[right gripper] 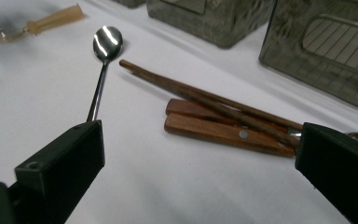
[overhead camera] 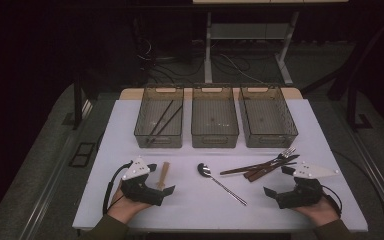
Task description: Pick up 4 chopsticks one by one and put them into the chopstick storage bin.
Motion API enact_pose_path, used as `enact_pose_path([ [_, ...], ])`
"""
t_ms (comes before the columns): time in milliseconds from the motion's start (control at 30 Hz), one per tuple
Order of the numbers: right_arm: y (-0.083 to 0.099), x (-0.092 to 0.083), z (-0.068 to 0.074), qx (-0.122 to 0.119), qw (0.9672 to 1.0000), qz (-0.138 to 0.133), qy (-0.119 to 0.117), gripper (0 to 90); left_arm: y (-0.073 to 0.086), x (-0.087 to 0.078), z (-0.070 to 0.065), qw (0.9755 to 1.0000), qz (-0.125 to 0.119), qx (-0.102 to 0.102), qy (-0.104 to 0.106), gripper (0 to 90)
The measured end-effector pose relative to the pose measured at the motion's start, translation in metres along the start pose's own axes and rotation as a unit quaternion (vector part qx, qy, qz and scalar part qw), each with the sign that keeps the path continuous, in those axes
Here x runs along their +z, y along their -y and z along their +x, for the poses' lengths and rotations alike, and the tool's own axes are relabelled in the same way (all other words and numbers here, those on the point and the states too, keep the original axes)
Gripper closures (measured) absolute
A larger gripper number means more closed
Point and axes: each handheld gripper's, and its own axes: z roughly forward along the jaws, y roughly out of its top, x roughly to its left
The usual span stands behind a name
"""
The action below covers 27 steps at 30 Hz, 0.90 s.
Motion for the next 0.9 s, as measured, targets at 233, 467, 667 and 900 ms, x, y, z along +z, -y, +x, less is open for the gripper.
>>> enact_pose_path([
  [233, -0.003, -0.004, -0.006, 0.015, 0.9997, 0.014, -0.013, 20.7, 0.001, 0.003, 0.004, 1.0, 0.004, -0.003, -0.003, 1.3],
  [467, -0.007, -0.001, -0.012, 0.036, 0.9985, 0.041, 0.001, 45.7, 0.001, 0.006, 0.003, 1.0, 0.007, -0.003, -0.002, 0.2],
  [667, -0.013, 0.001, -0.021, 0.043, 0.9974, 0.058, 0.006, 74.1, 0.0, 0.006, 0.004, 1.0, 0.002, 0.002, 0.002, 0.2],
  [900, -0.03, 0.003, -0.036, 0.03, 0.9979, 0.053, 0.019, 88.7, -0.002, 0.004, 0.004, 0.9999, -0.005, 0.001, 0.009, 0.8],
])
